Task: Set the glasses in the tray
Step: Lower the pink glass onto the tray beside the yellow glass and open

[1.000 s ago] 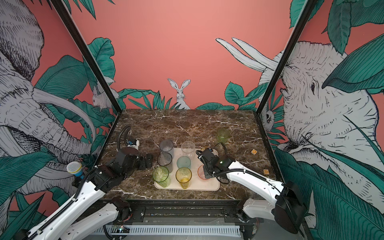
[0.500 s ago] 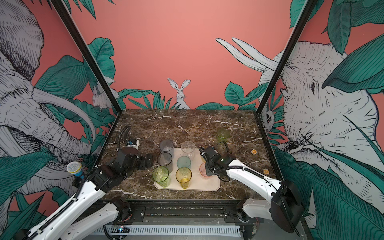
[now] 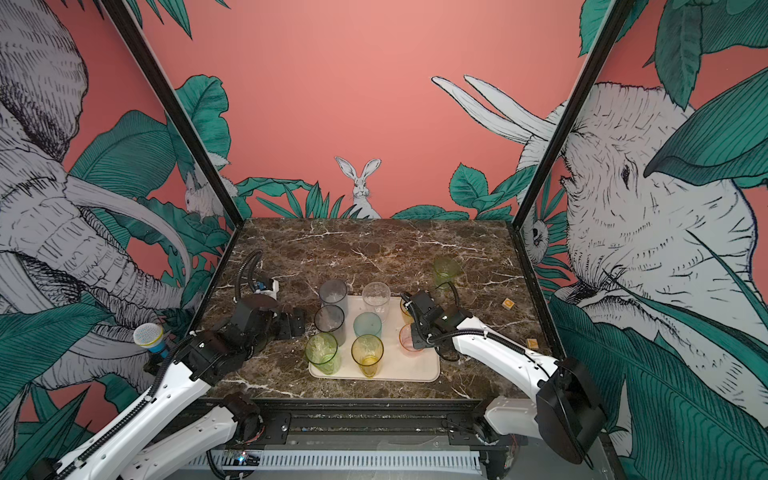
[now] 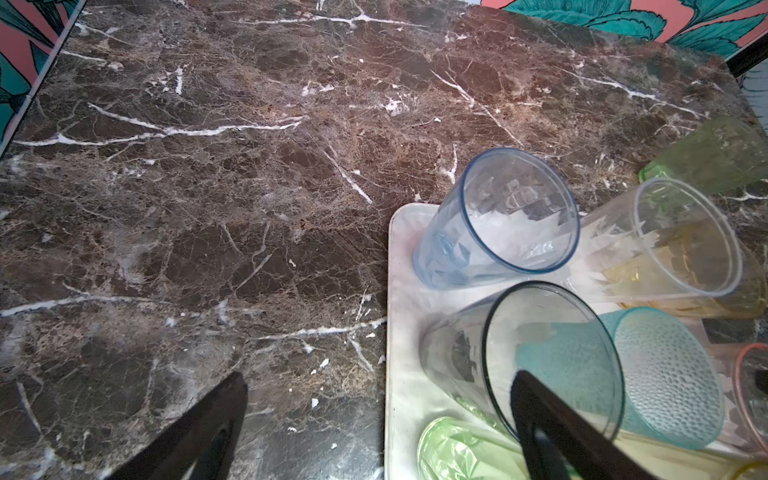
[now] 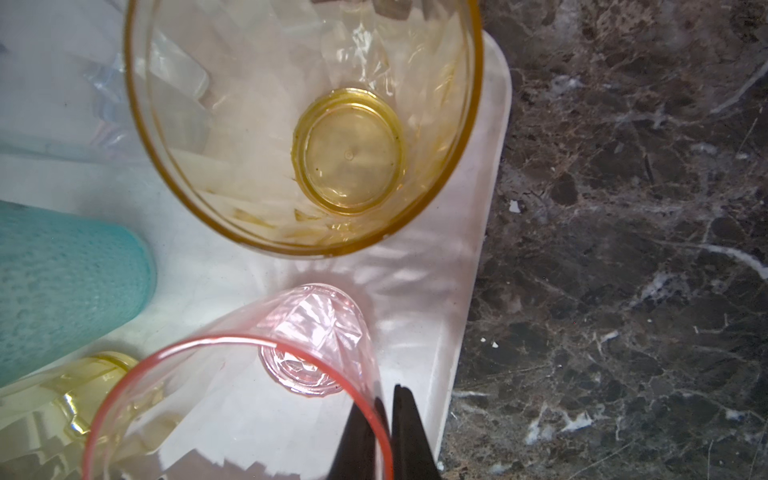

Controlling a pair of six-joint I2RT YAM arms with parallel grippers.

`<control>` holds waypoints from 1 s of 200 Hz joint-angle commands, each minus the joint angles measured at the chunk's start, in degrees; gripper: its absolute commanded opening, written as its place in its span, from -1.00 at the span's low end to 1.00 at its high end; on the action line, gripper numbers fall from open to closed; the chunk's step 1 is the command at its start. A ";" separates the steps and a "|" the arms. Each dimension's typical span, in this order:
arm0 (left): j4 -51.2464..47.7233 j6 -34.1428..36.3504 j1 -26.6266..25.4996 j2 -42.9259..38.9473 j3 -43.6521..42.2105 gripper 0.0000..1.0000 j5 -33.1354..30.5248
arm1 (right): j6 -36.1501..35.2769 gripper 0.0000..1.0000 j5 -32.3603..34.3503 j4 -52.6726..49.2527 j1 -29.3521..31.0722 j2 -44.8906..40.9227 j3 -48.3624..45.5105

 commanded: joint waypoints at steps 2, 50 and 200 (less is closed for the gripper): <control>-0.05 -1.11 0.39 -0.38 -0.75 0.99 -0.67 | -0.08 -1.00 0.37 1.23 -0.44 1.07 0.00; -0.03 -1.11 0.39 -0.33 -0.75 0.99 -0.58 | -0.17 -1.00 0.85 1.57 -1.22 1.87 0.19; 0.36 -1.19 0.42 0.05 -0.93 0.99 -0.49 | -1.58 -0.46 -0.18 -1.78 -2.19 1.24 2.22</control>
